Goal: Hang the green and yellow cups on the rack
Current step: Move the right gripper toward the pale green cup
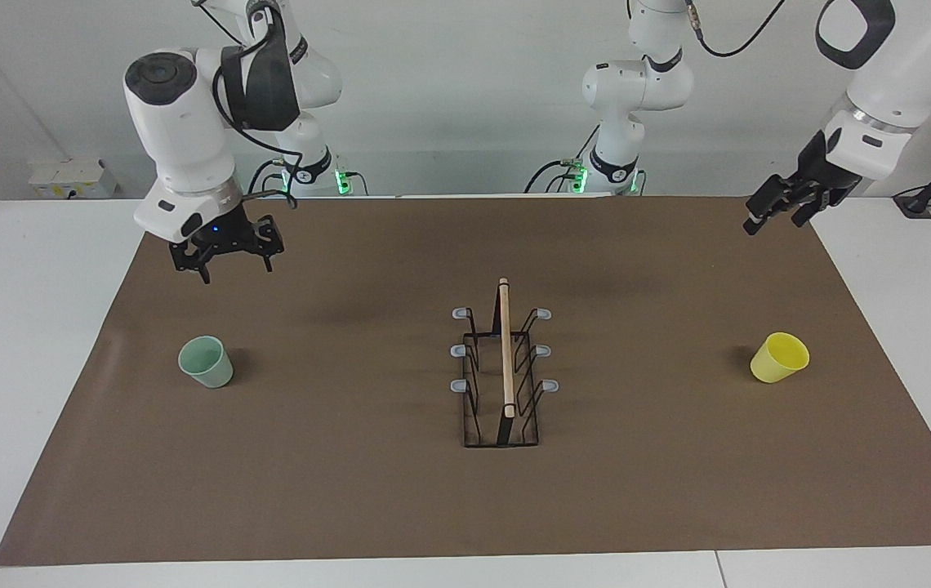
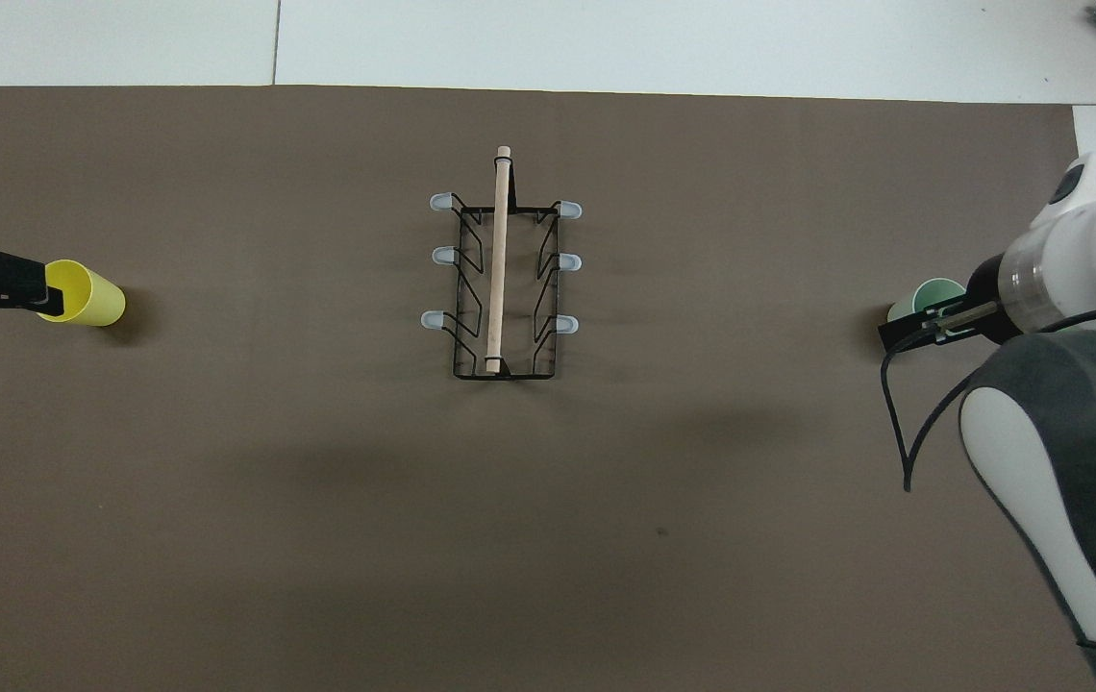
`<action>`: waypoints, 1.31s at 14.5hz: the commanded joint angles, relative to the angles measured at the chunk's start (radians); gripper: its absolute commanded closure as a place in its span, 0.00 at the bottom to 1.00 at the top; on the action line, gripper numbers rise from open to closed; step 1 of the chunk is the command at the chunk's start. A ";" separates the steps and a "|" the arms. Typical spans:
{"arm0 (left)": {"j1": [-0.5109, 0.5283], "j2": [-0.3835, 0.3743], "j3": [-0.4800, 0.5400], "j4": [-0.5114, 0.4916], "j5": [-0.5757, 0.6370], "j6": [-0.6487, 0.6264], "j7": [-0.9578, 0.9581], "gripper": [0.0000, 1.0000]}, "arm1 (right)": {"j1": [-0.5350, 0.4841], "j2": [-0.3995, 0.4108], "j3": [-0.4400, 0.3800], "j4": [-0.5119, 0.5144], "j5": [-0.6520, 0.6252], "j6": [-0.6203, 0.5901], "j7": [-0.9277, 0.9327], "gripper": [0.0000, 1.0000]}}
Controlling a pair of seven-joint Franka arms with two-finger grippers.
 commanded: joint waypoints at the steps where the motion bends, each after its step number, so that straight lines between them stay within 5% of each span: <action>1: -0.009 0.127 0.077 0.095 -0.039 -0.013 -0.122 0.00 | 0.016 0.095 0.007 -0.004 -0.097 0.021 -0.103 0.00; 6: -0.012 0.354 0.186 0.267 -0.073 -0.015 -0.265 0.00 | 0.021 0.158 0.007 -0.004 -0.273 0.018 -0.411 0.00; 11: 0.011 0.564 0.306 0.391 -0.288 0.036 -0.467 0.00 | 0.024 0.205 0.007 -0.018 -0.490 0.100 -0.644 0.00; 15: 0.071 0.653 0.309 0.396 -0.377 0.135 -0.566 0.00 | 0.079 0.273 0.007 -0.021 -0.646 0.104 -0.683 0.00; 19: 0.100 0.664 0.320 0.330 -0.474 0.209 -0.625 0.00 | 0.134 0.367 0.007 -0.019 -0.797 0.088 -0.683 0.00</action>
